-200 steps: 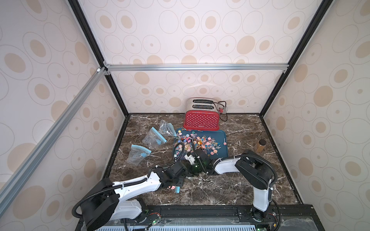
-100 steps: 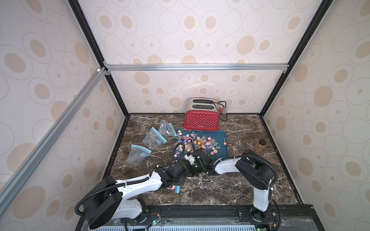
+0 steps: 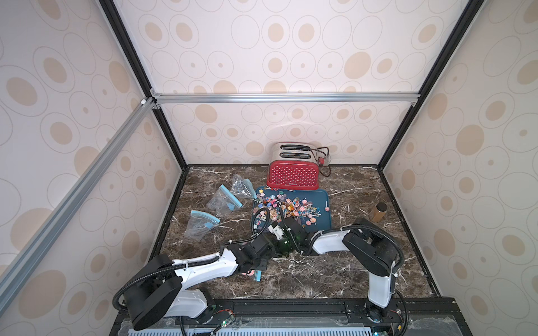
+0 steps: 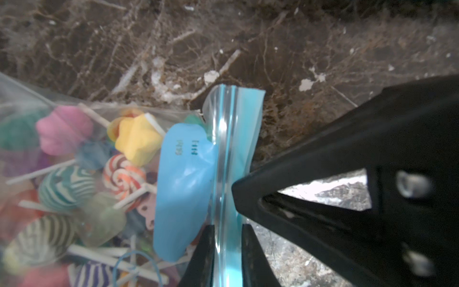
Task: Pour candies out of the ziploc bag
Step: Open the ziploc bag at the center of the board.
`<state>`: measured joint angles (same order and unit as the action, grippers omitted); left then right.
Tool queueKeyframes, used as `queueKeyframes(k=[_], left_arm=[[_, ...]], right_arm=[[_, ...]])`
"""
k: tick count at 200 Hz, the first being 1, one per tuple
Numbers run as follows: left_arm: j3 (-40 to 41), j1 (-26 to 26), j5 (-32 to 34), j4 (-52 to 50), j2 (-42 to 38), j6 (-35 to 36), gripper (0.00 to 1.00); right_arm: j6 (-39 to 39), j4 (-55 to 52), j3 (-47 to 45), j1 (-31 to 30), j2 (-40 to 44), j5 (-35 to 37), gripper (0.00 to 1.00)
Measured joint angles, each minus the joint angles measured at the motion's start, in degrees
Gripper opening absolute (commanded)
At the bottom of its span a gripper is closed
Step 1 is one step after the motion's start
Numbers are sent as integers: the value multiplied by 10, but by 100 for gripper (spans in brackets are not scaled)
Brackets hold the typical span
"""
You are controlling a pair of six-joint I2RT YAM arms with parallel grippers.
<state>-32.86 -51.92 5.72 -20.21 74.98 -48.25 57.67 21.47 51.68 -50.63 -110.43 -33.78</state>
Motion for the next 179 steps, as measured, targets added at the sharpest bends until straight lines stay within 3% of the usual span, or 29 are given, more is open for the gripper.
queueKeyframes(k=[36,68,118,147,179], left_arm=[[0,0,5,-2,3,0,15],[0,0,9,-5,3,-3,0],[0,0,11,-9,3,-3,0],[0,0,14,-16,-3,-3,0],[0,0,21,-27,-22,-3,0]], right_arm=[[0,0,0,-1,0,-1,0],[0,0,0,-1,0,-2,0],[0,0,0,-2,0,-4,0],[-3,-5,0,-2,0,-6,23],[-16,-16,0,-2,4,-6,29]])
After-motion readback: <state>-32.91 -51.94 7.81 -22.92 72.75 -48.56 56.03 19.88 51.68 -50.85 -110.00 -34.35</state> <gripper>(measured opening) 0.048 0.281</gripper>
